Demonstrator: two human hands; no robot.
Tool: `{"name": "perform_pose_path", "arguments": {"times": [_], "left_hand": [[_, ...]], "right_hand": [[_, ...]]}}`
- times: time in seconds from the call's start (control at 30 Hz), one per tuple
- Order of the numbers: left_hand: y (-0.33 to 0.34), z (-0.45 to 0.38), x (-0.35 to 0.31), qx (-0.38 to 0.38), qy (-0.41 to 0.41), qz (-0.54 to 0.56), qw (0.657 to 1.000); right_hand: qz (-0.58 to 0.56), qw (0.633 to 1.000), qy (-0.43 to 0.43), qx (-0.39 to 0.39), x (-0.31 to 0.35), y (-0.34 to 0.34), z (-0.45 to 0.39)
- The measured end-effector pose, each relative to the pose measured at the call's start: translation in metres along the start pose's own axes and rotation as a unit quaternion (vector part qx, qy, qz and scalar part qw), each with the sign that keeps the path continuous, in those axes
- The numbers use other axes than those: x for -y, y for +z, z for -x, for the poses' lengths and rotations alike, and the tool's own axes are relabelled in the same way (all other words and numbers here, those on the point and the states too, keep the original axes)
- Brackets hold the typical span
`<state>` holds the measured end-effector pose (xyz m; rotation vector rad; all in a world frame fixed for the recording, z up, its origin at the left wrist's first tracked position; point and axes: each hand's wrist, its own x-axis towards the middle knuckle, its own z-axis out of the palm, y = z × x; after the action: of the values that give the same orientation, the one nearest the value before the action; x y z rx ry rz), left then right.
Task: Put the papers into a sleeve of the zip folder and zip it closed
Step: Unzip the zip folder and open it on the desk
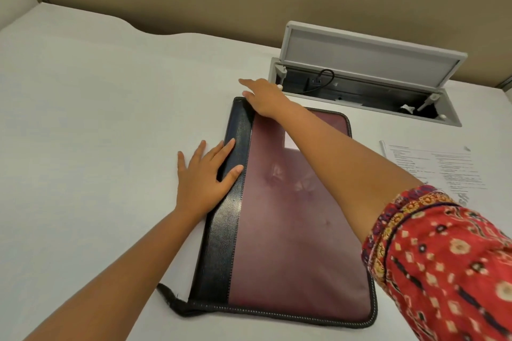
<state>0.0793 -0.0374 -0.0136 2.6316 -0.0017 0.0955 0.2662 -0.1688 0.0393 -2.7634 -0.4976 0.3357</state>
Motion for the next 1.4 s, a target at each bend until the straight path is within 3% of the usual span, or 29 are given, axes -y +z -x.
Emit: {"name": "perform_pose_path", "arguments": {"times": [0.17, 0.33, 0.77, 0.97, 1.23, 1.4], "left_hand": [[0.001, 0.000, 0.001, -0.002, -0.002, 0.000, 1.000], [0.001, 0.000, 0.000, -0.004, -0.003, 0.009, 1.000], [0.001, 0.001, -0.001, -0.006, -0.006, 0.007, 1.000], [0.000, 0.001, -0.001, -0.005, -0.007, 0.002, 1.000], [0.000, 0.000, -0.001, -0.007, -0.010, 0.003, 1.000], [0.001, 0.001, -0.002, -0.006, -0.008, 0.009, 1.000]], "right_hand": [[-0.024, 0.997, 0.014, 0.066, 0.013, 0.004, -0.008], [-0.029, 0.998, 0.047, 0.043, 0.016, 0.004, -0.017], [-0.023, 0.999, -0.027, 0.033, 0.007, -0.001, -0.017], [-0.043, 0.998, 0.030, 0.035, -0.027, -0.029, -0.010], [0.087, 0.986, 0.109, 0.096, -0.013, -0.031, -0.017], [0.024, 0.975, 0.151, 0.163, 0.009, -0.032, -0.023]]}}
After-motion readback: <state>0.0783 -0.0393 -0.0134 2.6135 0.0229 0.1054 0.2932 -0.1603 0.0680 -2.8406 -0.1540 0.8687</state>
